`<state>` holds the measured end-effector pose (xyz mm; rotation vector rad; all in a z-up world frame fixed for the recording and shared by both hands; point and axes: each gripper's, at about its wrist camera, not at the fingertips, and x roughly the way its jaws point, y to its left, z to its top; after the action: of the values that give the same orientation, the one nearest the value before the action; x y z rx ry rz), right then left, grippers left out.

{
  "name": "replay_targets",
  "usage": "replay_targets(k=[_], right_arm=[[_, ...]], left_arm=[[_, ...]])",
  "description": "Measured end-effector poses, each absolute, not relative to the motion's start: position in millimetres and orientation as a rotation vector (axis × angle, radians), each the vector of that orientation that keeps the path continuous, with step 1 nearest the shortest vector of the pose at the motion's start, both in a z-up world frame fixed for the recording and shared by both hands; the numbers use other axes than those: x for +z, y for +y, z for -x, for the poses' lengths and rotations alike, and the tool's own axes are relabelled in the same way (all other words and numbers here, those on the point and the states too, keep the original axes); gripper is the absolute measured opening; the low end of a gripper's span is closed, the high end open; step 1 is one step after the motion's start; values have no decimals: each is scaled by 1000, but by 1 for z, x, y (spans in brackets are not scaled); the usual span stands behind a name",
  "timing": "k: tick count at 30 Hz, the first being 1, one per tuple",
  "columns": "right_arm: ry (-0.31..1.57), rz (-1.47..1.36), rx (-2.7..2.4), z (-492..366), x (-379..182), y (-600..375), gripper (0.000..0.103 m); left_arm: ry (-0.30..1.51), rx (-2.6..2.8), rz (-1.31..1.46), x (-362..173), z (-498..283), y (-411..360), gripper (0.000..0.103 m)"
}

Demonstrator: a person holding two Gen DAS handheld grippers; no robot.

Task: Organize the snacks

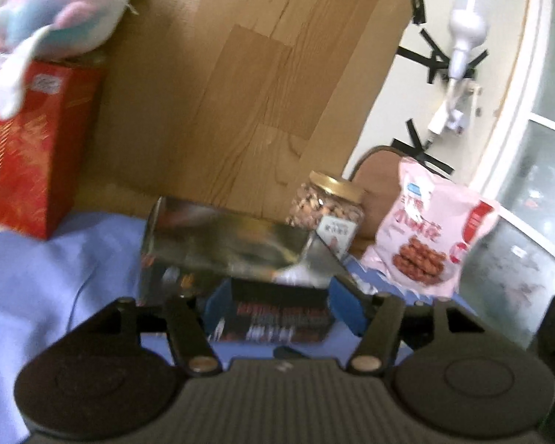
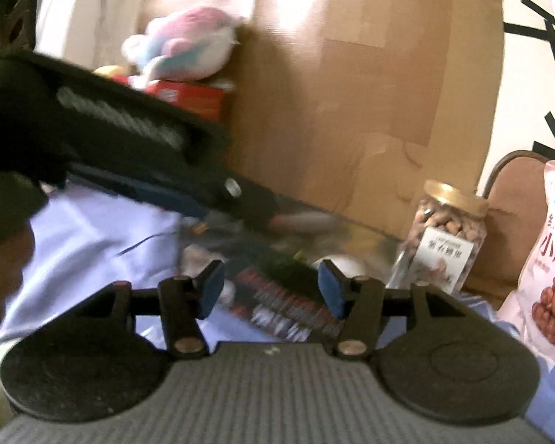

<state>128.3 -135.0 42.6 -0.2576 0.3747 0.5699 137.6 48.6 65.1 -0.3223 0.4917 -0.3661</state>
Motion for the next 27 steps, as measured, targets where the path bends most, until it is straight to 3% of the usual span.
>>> replay_targets(k=[2, 7, 12, 23, 27], right_arm=[[414, 219, 627, -114, 39, -138, 76], [545, 118, 714, -93, 29, -140, 81], [628, 105, 697, -93, 17, -131, 82], [603, 127, 677, -87, 13, -129, 82], [579, 186, 692, -88, 17, -123, 81]], left_arm=[[508, -364, 336, 56, -119, 57, 63], [575, -339, 371, 32, -92, 72, 63], [709, -280, 464, 2, -91, 89, 63], [716, -299, 478, -8, -88, 85, 64], [731, -322, 514, -5, -90, 87, 71]])
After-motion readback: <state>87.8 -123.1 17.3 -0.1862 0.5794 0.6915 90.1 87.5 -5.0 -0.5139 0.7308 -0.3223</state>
